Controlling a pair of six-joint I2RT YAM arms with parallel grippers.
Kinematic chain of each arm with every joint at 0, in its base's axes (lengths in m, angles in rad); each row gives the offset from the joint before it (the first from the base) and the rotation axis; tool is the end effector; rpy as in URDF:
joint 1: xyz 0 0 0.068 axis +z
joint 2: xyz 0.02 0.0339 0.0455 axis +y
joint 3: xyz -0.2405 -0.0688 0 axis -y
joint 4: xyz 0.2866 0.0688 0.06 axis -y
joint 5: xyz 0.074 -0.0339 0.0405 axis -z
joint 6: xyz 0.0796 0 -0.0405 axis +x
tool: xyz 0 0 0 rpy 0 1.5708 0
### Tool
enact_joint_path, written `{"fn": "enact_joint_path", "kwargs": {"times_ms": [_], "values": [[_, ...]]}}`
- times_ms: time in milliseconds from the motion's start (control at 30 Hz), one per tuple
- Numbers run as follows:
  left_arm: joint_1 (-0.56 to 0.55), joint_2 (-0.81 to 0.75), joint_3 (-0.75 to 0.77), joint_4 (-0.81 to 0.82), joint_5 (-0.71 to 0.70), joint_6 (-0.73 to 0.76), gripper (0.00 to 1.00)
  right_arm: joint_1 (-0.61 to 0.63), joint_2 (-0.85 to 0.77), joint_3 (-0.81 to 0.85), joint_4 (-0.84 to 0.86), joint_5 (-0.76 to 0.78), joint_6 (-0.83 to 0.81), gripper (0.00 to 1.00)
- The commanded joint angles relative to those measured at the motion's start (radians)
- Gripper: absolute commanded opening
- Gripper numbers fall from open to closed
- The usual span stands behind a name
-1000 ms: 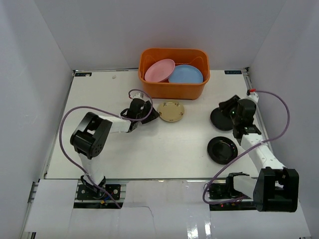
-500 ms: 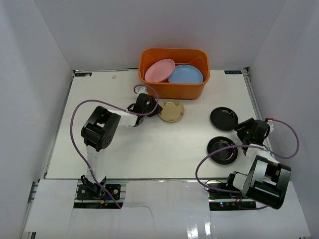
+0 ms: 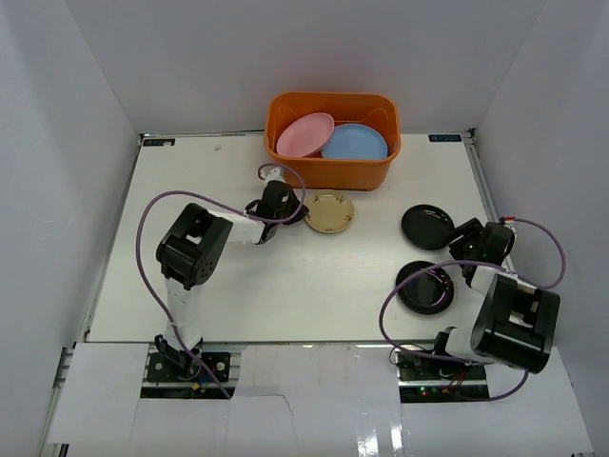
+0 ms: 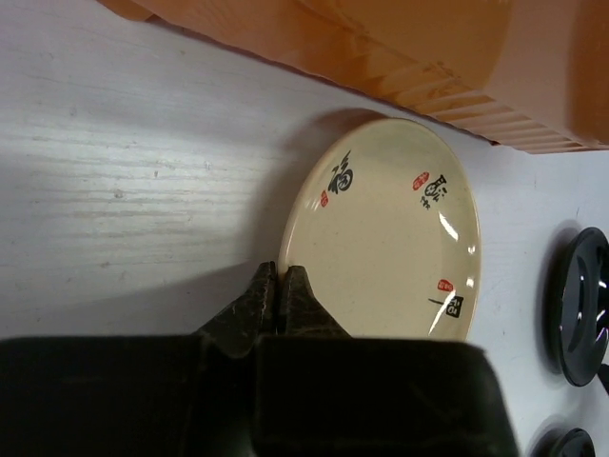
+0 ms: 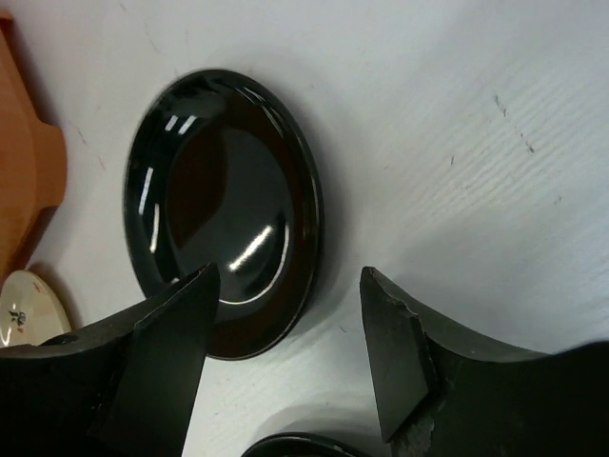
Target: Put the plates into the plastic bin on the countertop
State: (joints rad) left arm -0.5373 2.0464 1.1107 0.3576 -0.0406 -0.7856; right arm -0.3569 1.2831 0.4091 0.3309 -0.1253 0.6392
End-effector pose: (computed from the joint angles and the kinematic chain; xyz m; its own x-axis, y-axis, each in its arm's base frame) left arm 0.4115 -0.2414 0.0483 -0.6729 -0.4217 -0.6078 0.0089 0.8169 -0.5766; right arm 0.2964 -0.0999 0.0838 -0.2416 0.7218 -0.6486 0.4866 0.6684 0.5625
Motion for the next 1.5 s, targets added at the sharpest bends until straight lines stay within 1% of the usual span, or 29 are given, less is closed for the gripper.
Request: {"fn": "enact_joint_path", "kwargs": {"times_ms": [0,67,100,133,167,200,267,300,367,400,467,500,533,567,600,667,700,800,833,867,900,933,1000,1033,1100,1200,1267,1367,1467], "values": [[-0.007,-0.057,-0.064,-0.080,-0.035,0.049,0.00,-0.001,0.087,0.019,0.104,-0.054,0.000,0.67],[-0.006,-0.142,-0.142,-0.050,-0.001,0.037,0.00,-0.001,0.157,0.040,0.149,-0.101,0.022,0.65],[-0.007,-0.173,-0.169,-0.037,0.017,0.029,0.00,-0.001,0.180,0.049,0.174,-0.117,0.028,0.62],[-0.009,-0.242,-0.193,-0.028,0.036,0.008,0.00,-0.001,0.221,0.057,0.195,-0.131,0.049,0.60],[-0.009,-0.276,-0.231,-0.016,0.085,-0.003,0.00,-0.001,0.237,0.060,0.216,-0.151,0.065,0.56],[-0.012,-0.311,-0.247,-0.014,0.102,-0.012,0.00,-0.001,0.246,0.057,0.255,-0.151,0.080,0.48],[-0.019,-0.409,-0.255,-0.029,0.128,-0.017,0.00,-0.001,0.268,0.040,0.307,-0.143,0.129,0.40],[-0.026,-0.440,-0.247,-0.040,0.133,-0.015,0.00,-0.001,0.275,0.031,0.322,-0.139,0.140,0.31],[-0.029,-0.518,-0.198,-0.086,0.131,0.005,0.00,-0.001,0.297,0.028,0.345,-0.134,0.177,0.19],[-0.029,-0.535,-0.169,-0.107,0.110,0.012,0.00,-0.001,0.298,0.022,0.352,-0.134,0.189,0.08],[-0.029,-0.545,-0.094,-0.184,0.088,0.046,0.00,-0.001,0.263,-0.013,0.405,-0.131,0.221,0.08],[-0.029,-0.533,0.013,-0.215,0.056,0.064,0.00,-0.001,0.224,-0.039,0.425,-0.128,0.232,0.08],[-0.026,-0.513,0.071,-0.245,0.026,0.084,0.00,-0.001,0.205,-0.041,0.434,-0.131,0.243,0.08],[-0.017,-0.459,0.128,-0.291,0.006,0.113,0.00,-0.001,0.182,-0.039,0.425,-0.134,0.244,0.08],[-0.009,-0.431,0.235,-0.310,-0.002,0.118,0.00,-0.001,0.162,-0.032,0.410,-0.137,0.240,0.08],[0.034,-0.372,0.329,-0.338,-0.008,0.115,0.00,-0.001,0.095,0.006,0.349,-0.146,0.229,0.08],[0.054,-0.306,0.418,-0.345,-0.007,0.106,0.00,-0.001,0.073,0.020,0.327,-0.149,0.211,0.08],[0.132,-0.191,0.570,-0.419,0.021,0.060,0.00,-0.001,-0.008,0.082,0.234,-0.146,0.180,0.08],[0.149,-0.105,0.675,-0.458,0.039,0.051,0.00,-0.001,-0.037,0.094,0.221,-0.155,0.168,0.08],[0.177,-0.060,0.731,-0.483,0.039,0.043,0.00,-0.001,-0.048,0.114,0.214,-0.165,0.166,0.08],[0.186,-0.014,0.792,-0.511,0.039,0.039,0.00,-0.001,-0.054,0.123,0.201,-0.175,0.165,0.08],[0.195,0.076,0.916,-0.572,0.039,0.040,0.00,0.001,-0.070,0.131,0.197,-0.197,0.166,0.08],[0.209,0.156,1.029,-0.627,0.039,0.052,0.00,0.009,-0.094,0.149,0.191,-0.211,0.168,0.08],[0.214,0.223,1.114,-0.670,0.039,0.054,0.00,0.015,-0.102,0.155,0.191,-0.224,0.166,0.08],[0.227,0.270,1.166,-0.695,0.071,0.055,0.00,0.039,-0.107,0.197,0.177,-0.258,0.159,0.08],[0.227,0.317,1.178,-0.703,0.065,0.060,0.00,0.105,-0.093,0.262,0.163,-0.283,0.143,0.08],[0.227,0.346,1.190,-0.703,0.090,0.069,0.00,0.150,-0.093,0.302,0.129,-0.269,0.107,0.08],[0.224,0.376,1.201,-0.700,0.139,0.078,0.00,0.284,-0.074,0.394,0.060,-0.197,0.036,0.08],[0.212,0.394,1.207,-0.697,0.180,0.101,0.20,0.355,-0.039,0.493,0.017,-0.122,-0.002,0.08]]}}
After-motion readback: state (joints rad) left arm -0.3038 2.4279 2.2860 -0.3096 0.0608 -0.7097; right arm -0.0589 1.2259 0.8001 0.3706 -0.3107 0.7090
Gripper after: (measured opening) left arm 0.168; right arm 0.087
